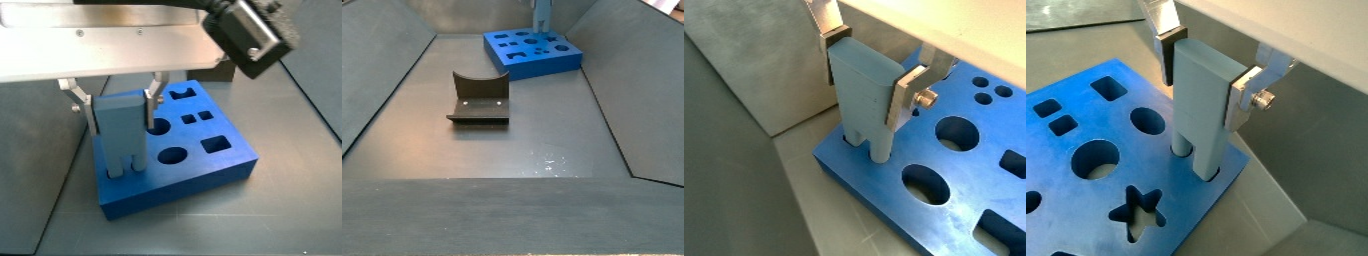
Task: Pick up the square-circle object. Move up. Move to above the board. Insert the square-circle object.
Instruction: Insert the square-circle object.
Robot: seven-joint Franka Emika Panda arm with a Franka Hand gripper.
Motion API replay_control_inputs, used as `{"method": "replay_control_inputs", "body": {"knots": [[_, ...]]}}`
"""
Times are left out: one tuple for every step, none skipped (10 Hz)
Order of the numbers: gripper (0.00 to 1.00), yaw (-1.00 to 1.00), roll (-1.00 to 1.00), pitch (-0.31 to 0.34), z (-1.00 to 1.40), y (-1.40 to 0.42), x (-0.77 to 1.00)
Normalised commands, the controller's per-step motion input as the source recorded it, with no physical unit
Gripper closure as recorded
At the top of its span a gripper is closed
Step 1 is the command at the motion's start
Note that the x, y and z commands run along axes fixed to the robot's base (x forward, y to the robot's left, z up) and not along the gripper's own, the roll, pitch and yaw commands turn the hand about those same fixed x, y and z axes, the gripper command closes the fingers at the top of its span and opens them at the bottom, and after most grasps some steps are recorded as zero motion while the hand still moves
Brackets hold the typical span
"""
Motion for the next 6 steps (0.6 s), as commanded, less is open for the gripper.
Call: {"method": "replay_control_inputs", "body": {"knots": [[1.0, 0.0, 0.01, 0.0, -1.0, 0.45, 0.73], [1.0, 0.26, 0.15, 0.0, -0.57, 0.29, 0.06], [1.0, 0.0, 0.0, -0.004, 0.0, 0.0, 0.0], [1.0, 0.0, 0.03, -0.03, -0.21, 0.0, 0.0], [1.0, 0.05, 0.09, -0.16, -0.97, 0.0, -0.2], [1.0, 0.13, 0.07, -0.13, -1.0, 0.0, -0.27]]}}
